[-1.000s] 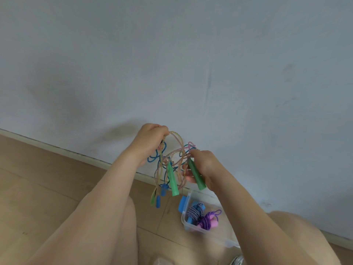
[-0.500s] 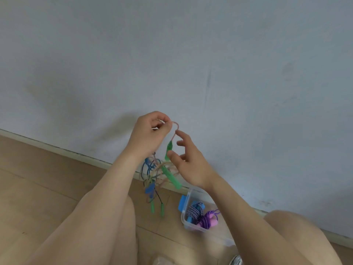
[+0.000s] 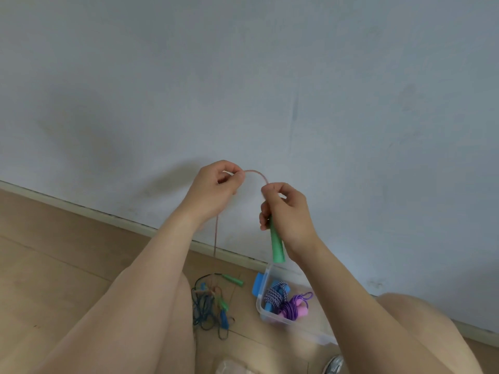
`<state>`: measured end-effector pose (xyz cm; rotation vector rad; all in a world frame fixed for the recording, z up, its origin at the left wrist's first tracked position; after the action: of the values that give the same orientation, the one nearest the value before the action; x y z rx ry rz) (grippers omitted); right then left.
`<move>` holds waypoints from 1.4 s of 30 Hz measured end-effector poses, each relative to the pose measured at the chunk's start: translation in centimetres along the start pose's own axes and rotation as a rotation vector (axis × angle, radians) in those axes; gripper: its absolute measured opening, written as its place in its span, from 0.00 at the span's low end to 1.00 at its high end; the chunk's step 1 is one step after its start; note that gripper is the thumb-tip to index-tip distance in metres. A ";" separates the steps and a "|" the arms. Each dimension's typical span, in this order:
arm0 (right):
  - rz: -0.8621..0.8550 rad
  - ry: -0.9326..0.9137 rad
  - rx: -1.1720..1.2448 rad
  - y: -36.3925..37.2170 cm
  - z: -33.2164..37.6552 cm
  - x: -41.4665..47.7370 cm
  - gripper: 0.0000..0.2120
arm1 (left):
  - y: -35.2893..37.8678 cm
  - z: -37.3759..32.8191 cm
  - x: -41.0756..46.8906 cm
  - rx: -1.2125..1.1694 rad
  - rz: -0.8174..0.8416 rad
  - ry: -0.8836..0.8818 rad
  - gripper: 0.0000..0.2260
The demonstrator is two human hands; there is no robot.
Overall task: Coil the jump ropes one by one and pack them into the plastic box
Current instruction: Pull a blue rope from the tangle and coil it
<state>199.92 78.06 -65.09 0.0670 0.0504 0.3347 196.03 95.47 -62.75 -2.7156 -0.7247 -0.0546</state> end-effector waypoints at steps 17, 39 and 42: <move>-0.011 -0.252 0.129 -0.6 2.8 -0.4 0.18 | 5.3 1.7 -2.3 -0.088 0.498 -0.328 0.44; 0.343 0.141 -1.064 -4.5 -2.4 -2.0 0.19 | 1.6 0.8 -1.3 0.326 -0.046 0.130 0.15; 0.674 0.125 -1.249 -3.2 -3.2 -3.4 0.22 | 0.6 -0.1 -1.3 0.253 -0.158 0.150 0.15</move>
<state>197.58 74.14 -68.37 -1.1994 -0.0667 0.9907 195.17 94.29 -62.97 -2.3829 -0.8388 -0.1888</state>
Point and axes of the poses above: each hand's wrist, its own x-axis towards the middle knuckle, its own y-axis out of the palm, z = x × y, the point moved 6 cm from there along x, towards the middle knuckle, and after that the axes turned 4 degrees about -z, right-handed, at the moved point
